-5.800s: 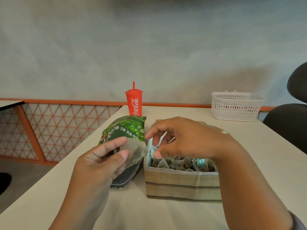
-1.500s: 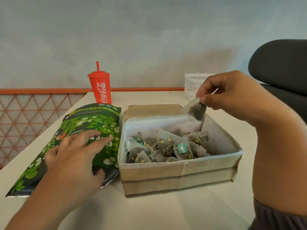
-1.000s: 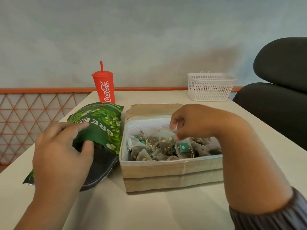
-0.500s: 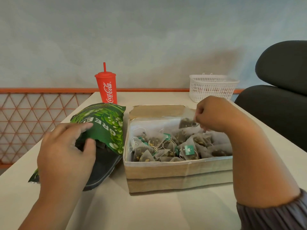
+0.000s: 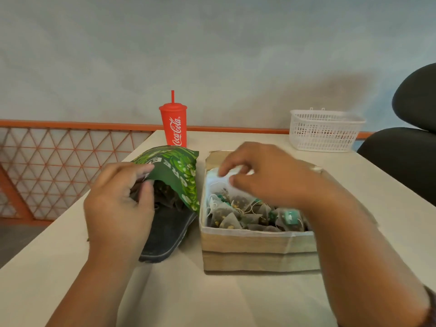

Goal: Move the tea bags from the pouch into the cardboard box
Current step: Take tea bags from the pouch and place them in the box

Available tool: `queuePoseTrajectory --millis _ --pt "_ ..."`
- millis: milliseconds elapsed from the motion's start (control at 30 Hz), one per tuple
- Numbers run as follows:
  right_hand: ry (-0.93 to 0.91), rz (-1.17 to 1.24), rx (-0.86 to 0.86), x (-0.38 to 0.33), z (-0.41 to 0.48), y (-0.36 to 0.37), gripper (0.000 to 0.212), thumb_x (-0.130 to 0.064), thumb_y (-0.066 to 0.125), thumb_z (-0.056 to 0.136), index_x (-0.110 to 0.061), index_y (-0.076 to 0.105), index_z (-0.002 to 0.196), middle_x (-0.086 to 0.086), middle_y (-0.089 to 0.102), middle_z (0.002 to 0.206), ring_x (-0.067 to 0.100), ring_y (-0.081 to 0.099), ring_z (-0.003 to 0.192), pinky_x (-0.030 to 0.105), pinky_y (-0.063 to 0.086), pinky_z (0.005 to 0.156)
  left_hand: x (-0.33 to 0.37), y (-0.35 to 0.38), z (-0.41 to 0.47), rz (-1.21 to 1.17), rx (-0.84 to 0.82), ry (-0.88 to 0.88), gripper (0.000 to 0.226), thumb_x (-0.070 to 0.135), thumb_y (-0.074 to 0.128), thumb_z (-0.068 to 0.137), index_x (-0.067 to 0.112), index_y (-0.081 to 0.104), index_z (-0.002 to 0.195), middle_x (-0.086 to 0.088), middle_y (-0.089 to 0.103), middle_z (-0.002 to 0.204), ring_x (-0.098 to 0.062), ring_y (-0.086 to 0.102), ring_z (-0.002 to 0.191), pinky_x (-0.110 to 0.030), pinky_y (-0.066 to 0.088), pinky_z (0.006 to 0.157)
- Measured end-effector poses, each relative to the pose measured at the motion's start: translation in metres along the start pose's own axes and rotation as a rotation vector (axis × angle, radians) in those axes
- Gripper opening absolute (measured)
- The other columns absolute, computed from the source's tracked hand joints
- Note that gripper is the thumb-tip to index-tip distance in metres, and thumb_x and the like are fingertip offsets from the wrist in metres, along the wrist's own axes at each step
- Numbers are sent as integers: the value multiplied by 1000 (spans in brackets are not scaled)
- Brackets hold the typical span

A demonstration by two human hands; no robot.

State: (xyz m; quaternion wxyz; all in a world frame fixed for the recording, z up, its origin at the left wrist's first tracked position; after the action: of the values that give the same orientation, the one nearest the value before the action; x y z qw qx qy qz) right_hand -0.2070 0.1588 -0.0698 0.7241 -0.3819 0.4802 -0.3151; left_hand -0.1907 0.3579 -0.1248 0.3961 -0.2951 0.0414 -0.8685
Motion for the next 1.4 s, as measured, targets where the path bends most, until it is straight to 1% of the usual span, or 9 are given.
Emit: queuePoseTrajectory --millis 167,267,400,600,700,933,1133,1300,1400 --pt "-151 -157 -252 -38 7 58 50 -19 51 92 -33 39 138 -11 16 152 18 27 135 33 27 109 2 -1 6 -14 1 113 17 2 59 79 3 71 91 -5 62 88 -10 54 85 -3 37 81" --pt "-145 -186 -203 -35 12 66 60 -14 44 94 -31 20 146 -15 9 155 17 24 138 31 26 110 5 -3 5 -10 19 127 18 5 57 81 3 70 93 -11 64 91 -17 58 86 -15 42 80" --pt "-102 -91 -115 -28 19 61 60 -9 41 95 -30 19 147 -17 8 155 13 19 141 25 19 112 20 -9 0 17 55 225 22 11 53 83 1 70 93 -12 63 88 -19 57 82 -18 42 73" --pt "-143 44 15 -26 22 52 55 -2 42 93 -23 32 143 -14 22 153 4 23 137 -5 8 94 24 24 -14 54 -321 155 26 16 46 81 11 69 93 -3 65 87 -18 61 75 -17 43 66" --pt "-167 53 29 -33 21 54 55 -3 41 94 -25 32 143 -15 22 152 5 22 138 6 15 105 9 36 -14 148 -423 -2 28 7 52 83 11 67 106 -10 60 108 -29 62 90 -29 48 75" --pt "-190 17 12 -48 15 57 57 -4 39 94 -28 28 144 -16 17 154 11 21 140 36 27 113 -13 50 -14 342 -718 -147 40 21 38 96 27 43 136 -4 36 143 -24 38 127 -31 33 106" --pt "-207 18 29 -49 16 54 59 -1 41 93 -24 28 145 -11 20 154 13 24 139 32 26 113 -9 47 -13 212 -610 -118 37 14 43 92 22 52 127 0 52 130 -19 50 115 -20 37 90" --pt "-185 129 129 -42 18 52 54 0 44 91 -25 40 139 -8 34 146 12 35 131 23 32 108 10 27 -7 126 -418 35 19 2 63 77 15 73 86 -2 70 84 -20 65 73 -17 41 67" --pt "-149 194 178 -36 19 51 52 0 47 91 -25 44 136 -7 41 139 13 45 121 26 39 103 14 18 -5 56 -358 83 19 9 57 72 16 73 80 3 69 77 -15 64 65 -17 44 62"
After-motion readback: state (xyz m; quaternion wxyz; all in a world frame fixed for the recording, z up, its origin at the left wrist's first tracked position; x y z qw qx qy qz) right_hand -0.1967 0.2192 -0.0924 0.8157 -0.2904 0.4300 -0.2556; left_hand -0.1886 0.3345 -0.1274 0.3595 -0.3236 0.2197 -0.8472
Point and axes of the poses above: each hand's wrist, its own z-axis towards the middle knuckle, its own y-axis out of the palm, x = y × z, the point moved 4 cm from there along z, towards the middle knuckle
